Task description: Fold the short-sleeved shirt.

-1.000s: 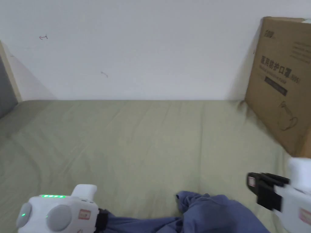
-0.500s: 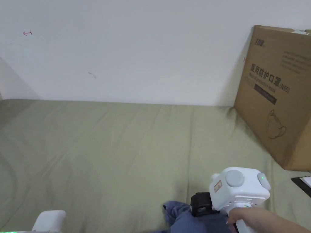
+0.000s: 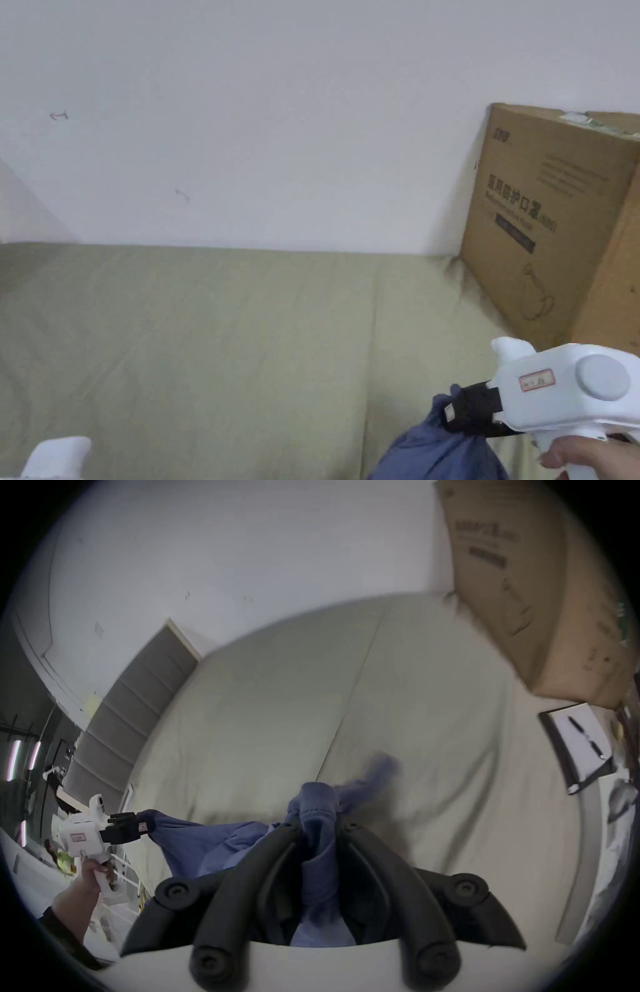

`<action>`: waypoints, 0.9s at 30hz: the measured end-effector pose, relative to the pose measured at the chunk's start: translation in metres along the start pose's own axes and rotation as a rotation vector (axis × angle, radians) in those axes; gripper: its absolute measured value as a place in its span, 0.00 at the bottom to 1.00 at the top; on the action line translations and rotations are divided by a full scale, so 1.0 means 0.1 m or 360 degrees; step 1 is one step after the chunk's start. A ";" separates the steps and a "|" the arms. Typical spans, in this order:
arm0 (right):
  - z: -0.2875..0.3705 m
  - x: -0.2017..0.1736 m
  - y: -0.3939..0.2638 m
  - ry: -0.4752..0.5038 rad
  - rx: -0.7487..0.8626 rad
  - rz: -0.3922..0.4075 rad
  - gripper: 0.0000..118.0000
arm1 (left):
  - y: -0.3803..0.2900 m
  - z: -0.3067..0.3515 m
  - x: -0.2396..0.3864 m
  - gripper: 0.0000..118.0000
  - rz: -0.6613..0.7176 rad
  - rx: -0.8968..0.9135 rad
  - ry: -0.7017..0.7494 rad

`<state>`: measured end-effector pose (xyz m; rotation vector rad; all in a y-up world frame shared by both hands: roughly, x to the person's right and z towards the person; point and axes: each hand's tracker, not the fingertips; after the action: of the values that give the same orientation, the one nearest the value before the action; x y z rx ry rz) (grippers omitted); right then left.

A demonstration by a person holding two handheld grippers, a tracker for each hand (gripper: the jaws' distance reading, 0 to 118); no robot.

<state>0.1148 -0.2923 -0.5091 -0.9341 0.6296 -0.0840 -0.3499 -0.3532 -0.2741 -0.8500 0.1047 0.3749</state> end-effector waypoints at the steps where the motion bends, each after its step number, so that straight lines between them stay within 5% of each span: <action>1: 0.19 0.01 0.02 -0.0007 0.0047 -0.0008 0.12 | 0.08 0.13 0.00 0.04 -0.0002 0.0041 -0.0006; 13: 1.99 -0.13 0.64 -0.0042 0.0486 -0.0098 0.12 | 1.29 1.63 0.46 0.04 -0.0089 0.0440 0.0033; 27: 2.19 -0.61 1.92 -0.0316 0.0920 0.0096 0.12 | 2.63 1.88 0.93 0.04 -0.0110 0.0835 0.0184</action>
<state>0.1446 0.0025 -0.5345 -0.3575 0.4126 -0.1102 -0.3698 -0.0289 -0.3601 -0.3542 0.2675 0.2162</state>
